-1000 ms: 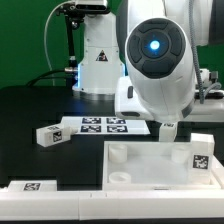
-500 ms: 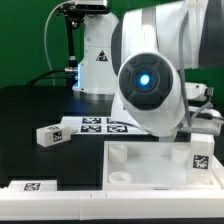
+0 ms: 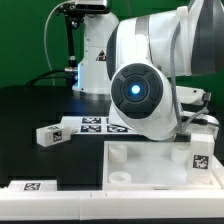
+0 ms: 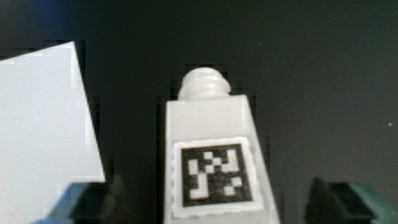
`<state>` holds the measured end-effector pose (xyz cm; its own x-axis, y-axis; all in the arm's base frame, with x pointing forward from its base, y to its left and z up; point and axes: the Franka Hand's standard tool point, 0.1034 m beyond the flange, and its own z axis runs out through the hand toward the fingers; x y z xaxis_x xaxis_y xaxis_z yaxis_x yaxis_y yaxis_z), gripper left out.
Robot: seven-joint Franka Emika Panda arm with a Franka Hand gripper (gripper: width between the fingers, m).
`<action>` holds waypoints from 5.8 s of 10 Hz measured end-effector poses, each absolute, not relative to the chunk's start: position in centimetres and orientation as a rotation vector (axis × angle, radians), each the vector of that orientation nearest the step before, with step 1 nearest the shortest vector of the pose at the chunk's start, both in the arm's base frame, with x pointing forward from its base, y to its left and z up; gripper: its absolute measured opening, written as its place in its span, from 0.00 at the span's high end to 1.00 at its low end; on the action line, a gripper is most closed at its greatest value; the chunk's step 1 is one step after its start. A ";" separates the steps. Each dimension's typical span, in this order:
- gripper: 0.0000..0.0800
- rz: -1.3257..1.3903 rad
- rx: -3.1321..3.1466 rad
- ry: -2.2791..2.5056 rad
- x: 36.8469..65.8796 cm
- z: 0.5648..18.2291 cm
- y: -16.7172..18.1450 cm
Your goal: Assemble square table
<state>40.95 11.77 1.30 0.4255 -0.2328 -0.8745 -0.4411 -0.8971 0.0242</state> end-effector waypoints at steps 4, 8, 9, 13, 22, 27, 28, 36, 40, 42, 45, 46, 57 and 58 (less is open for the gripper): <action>0.65 1.471 -2.466 0.574 41.7 2.9 11.6; 0.65 1.136 -2.616 0.466 48.9 12.4 7.5; 0.65 0.999 -2.685 0.420 50.6 13.8 6.9; 0.64 0.629 -2.803 0.436 52.1 13.2 7.0; 0.64 -0.271 -3.005 0.260 60.3 14.2 2.2; 0.64 -0.755 -3.010 0.279 60.7 11.9 0.3; 0.64 -0.767 -3.011 0.275 61.0 11.8 0.1; 0.64 -0.759 -3.033 0.273 60.4 9.4 -0.2; 0.64 -0.767 -3.034 0.280 60.7 9.3 -0.6; 0.64 -0.759 -3.035 0.273 60.8 8.8 -0.2; 0.64 -0.743 -3.040 0.268 60.6 8.3 0.0; 0.64 -0.734 -3.041 0.267 60.6 8.2 0.0; 0.19 -0.658 -3.044 0.267 60.7 8.0 0.3; 0.19 -0.558 -3.037 0.280 60.9 8.7 0.9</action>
Offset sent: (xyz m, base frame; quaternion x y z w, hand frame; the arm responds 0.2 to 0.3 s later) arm 0.0139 -0.0005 0.0395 -0.0146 0.0530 -0.0097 0.9984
